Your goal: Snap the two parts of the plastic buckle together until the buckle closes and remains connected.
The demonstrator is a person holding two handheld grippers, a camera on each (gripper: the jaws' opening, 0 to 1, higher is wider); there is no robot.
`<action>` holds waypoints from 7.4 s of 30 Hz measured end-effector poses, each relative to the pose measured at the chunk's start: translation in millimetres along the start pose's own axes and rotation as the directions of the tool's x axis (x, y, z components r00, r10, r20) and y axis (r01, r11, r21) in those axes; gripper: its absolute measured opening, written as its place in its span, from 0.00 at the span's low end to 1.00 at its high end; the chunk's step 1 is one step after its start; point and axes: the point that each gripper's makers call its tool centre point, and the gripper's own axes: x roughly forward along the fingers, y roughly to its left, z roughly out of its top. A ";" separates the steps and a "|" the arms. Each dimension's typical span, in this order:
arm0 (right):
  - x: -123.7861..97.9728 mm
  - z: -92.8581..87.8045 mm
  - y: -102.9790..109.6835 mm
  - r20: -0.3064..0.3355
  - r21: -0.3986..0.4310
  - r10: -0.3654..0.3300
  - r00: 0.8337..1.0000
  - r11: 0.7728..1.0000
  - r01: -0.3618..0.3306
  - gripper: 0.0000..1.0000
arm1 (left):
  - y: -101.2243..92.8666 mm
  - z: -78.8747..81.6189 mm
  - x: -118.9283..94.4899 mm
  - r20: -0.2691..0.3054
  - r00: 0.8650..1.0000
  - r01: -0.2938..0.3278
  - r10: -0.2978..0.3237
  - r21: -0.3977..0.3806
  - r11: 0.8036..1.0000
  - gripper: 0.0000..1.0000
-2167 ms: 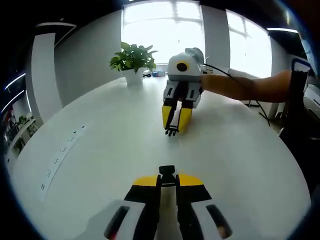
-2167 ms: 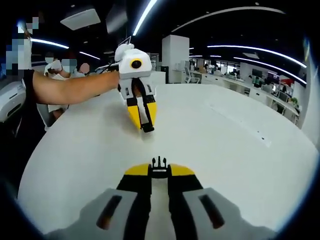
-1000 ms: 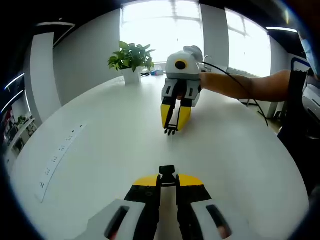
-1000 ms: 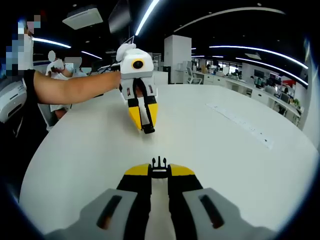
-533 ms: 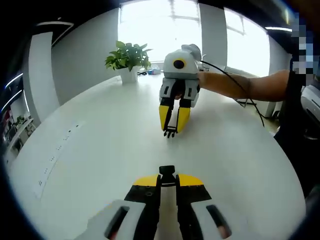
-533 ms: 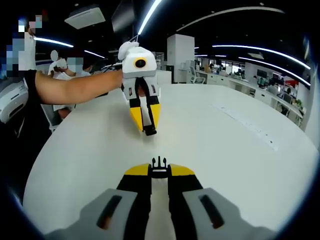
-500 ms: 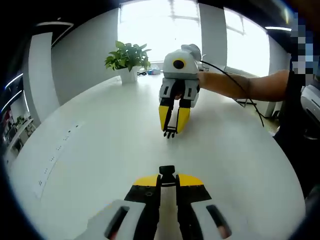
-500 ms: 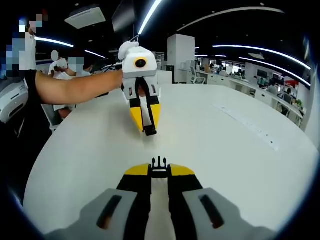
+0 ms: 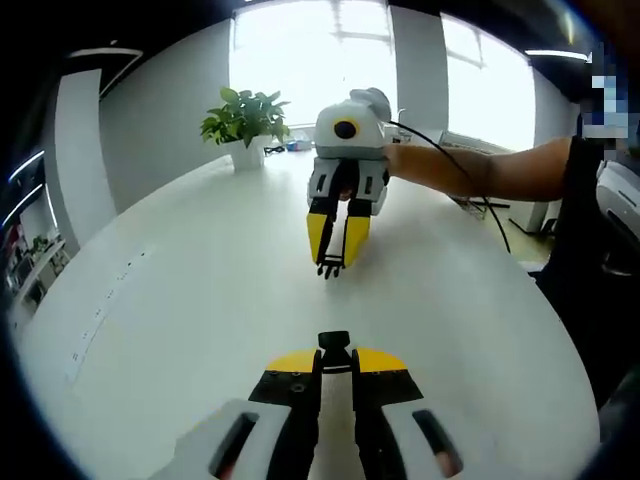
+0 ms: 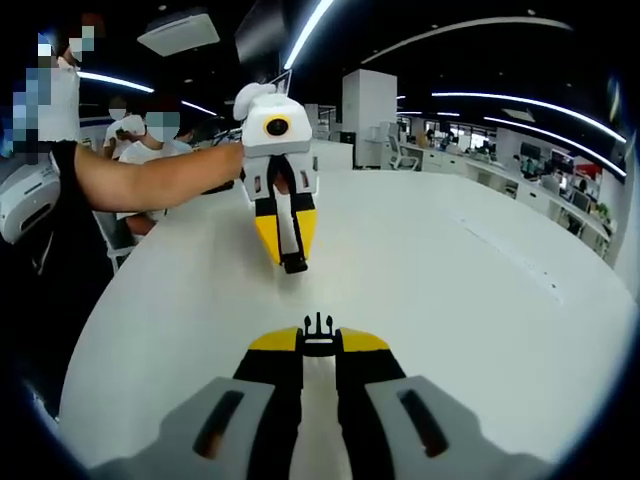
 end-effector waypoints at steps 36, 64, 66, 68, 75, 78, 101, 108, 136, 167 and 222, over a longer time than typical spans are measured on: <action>-2.0 9.3 41.6 -0.006 -0.026 0.022 1.000 0.999 -0.023 0.11 | -41.1 -12.7 -24.5 0.020 1.000 -0.007 0.008 -0.024 1.000 0.09; 4.1 4.1 70.5 -0.009 -0.019 0.053 0.999 0.998 -0.053 0.11 | -68.9 -24.8 -30.1 0.006 1.000 0.000 0.001 -0.015 1.000 0.09; 4.3 4.4 74.0 -0.005 -0.018 0.057 0.998 0.998 -0.058 0.11 | -72.5 -27.5 -30.7 -0.001 1.000 0.001 -0.001 -0.012 1.000 0.09; 4.9 4.1 78.9 -0.001 -0.018 0.067 0.998 0.998 -0.067 0.11 | -74.5 -28.9 -32.2 -0.002 1.000 -0.002 0.002 -0.015 1.000 0.09; 8.0 -1.4 88.0 0.002 -0.006 0.081 0.997 0.997 -0.081 0.11 | -82.8 -32.2 -36.4 0.018 1.000 -0.004 0.004 -0.018 1.000 0.09; 8.5 -2.7 89.9 0.000 -0.006 0.085 0.996 0.996 -0.085 0.11 | -85.9 -32.7 -36.4 0.021 1.000 0.005 -0.005 -0.026 1.000 0.09; 11.0 2.4 116.6 -0.003 -0.016 0.117 0.993 0.993 -0.117 0.11 | -107.1 -32.6 -38.8 0.047 0.999 0.007 -0.006 -0.025 1.000 0.09; 12.9 3.7 124.4 0.006 -0.022 0.124 0.992 0.992 -0.124 0.11 | -116.6 -31.5 -39.6 0.041 0.999 0.013 -0.013 -0.018 1.000 0.09; 13.3 0.1 155.2 -0.008 -0.038 0.145 0.989 0.989 -0.145 0.11 | -140.5 -39.9 -42.6 0.003 1.000 0.027 -0.027 0.009 1.000 0.09; 12.9 1.2 161.2 -0.005 -0.044 0.152 0.988 0.987 -0.152 0.11 | -149.2 -41.0 -41.5 -0.001 0.999 0.047 -0.047 0.013 0.999 0.09; 33.2 13.7 168.9 0.014 -0.083 0.191 0.982 0.978 -0.189 0.11 | -152.3 -30.7 -23.8 0.032 0.997 0.072 -0.073 0.055 0.996 0.09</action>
